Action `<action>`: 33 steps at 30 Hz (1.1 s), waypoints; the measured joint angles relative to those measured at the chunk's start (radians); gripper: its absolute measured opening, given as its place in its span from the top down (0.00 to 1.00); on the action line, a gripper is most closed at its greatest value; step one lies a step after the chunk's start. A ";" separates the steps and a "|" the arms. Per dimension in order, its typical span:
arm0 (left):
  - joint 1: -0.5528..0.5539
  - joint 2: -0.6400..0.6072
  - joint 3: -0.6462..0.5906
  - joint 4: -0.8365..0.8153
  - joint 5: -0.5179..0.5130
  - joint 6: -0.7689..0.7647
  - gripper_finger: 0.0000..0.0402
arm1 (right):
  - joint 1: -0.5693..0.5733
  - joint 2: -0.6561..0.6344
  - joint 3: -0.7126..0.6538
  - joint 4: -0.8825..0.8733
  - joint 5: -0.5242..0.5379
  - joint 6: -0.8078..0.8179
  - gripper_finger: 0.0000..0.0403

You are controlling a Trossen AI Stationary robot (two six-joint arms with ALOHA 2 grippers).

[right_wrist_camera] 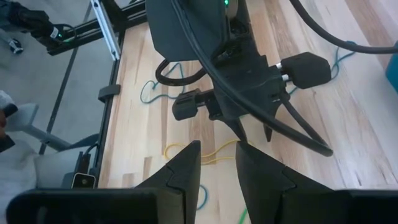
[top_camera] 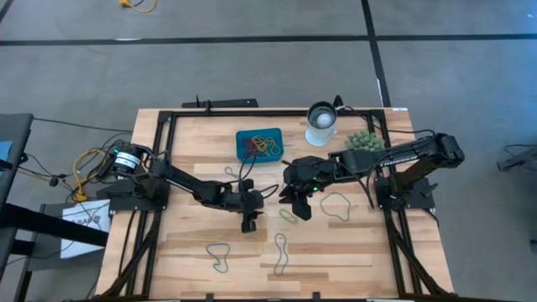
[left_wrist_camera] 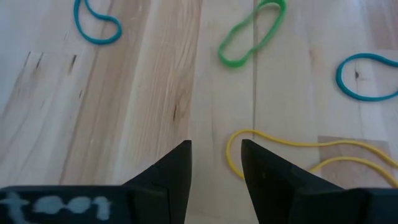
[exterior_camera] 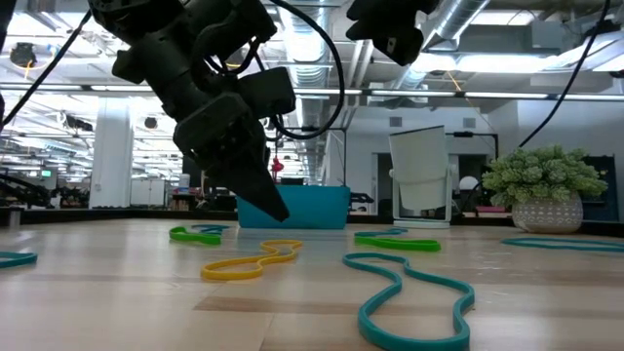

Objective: Pick and place items into bin
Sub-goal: Put the yellow rubber band into the blue bin

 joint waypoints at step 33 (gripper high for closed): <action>-0.019 0.068 0.005 0.010 -0.002 -0.076 0.68 | -0.016 0.001 0.000 0.125 0.008 -0.058 0.76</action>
